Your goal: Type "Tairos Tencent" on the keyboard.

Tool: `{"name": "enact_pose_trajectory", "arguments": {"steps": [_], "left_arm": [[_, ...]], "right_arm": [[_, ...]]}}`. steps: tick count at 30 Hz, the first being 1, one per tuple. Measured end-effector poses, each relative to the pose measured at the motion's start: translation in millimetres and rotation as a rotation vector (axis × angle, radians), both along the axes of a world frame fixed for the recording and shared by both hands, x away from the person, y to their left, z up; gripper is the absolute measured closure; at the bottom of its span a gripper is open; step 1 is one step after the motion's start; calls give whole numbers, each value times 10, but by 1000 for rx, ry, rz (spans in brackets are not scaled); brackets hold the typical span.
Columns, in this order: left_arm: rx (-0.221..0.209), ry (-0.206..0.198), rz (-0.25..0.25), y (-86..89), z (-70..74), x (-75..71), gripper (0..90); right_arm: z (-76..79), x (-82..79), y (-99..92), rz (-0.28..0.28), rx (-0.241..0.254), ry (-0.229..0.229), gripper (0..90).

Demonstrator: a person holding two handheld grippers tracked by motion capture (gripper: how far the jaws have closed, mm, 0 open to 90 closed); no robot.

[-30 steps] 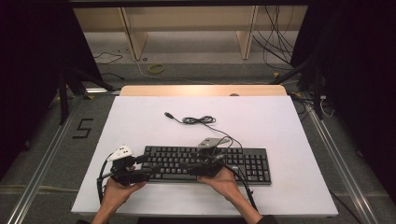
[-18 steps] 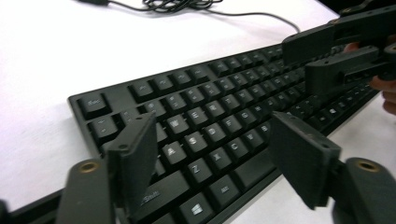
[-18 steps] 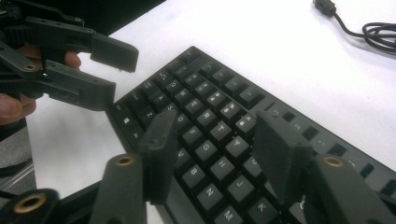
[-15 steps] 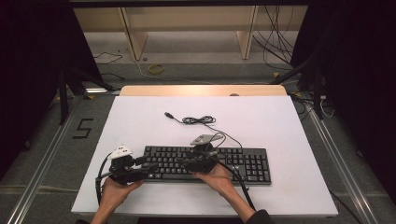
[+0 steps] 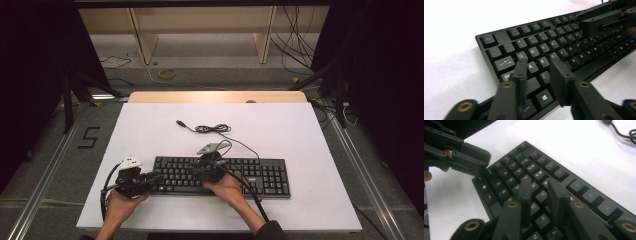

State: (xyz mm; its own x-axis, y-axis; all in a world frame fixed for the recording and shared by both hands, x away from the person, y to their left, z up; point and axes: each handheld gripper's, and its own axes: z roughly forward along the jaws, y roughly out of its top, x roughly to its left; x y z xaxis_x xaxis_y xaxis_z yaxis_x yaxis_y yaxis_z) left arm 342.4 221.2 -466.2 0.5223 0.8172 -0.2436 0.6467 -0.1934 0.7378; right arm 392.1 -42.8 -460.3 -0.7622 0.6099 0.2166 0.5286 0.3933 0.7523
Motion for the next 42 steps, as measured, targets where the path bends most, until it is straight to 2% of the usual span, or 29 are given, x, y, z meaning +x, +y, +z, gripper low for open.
{"name": "enact_pose_trajectory", "arguments": {"steps": [7,11,16,28,42], "left_arm": [[46,9,-6,-7,-17,-2,842],[54,21,-13,-11,-24,-1,892],[71,38,-13,-14,-45,11,893],[75,57,-5,4,-70,37,893],[80,74,-4,5,-93,55,893]], "right_arm": [[-41,29,36,4,-15,2,847],[-48,41,52,1,-20,4,885],[-61,54,84,2,-32,6,900],[-110,92,163,3,-57,19,900],[-151,119,189,-4,-64,23,900]]}}
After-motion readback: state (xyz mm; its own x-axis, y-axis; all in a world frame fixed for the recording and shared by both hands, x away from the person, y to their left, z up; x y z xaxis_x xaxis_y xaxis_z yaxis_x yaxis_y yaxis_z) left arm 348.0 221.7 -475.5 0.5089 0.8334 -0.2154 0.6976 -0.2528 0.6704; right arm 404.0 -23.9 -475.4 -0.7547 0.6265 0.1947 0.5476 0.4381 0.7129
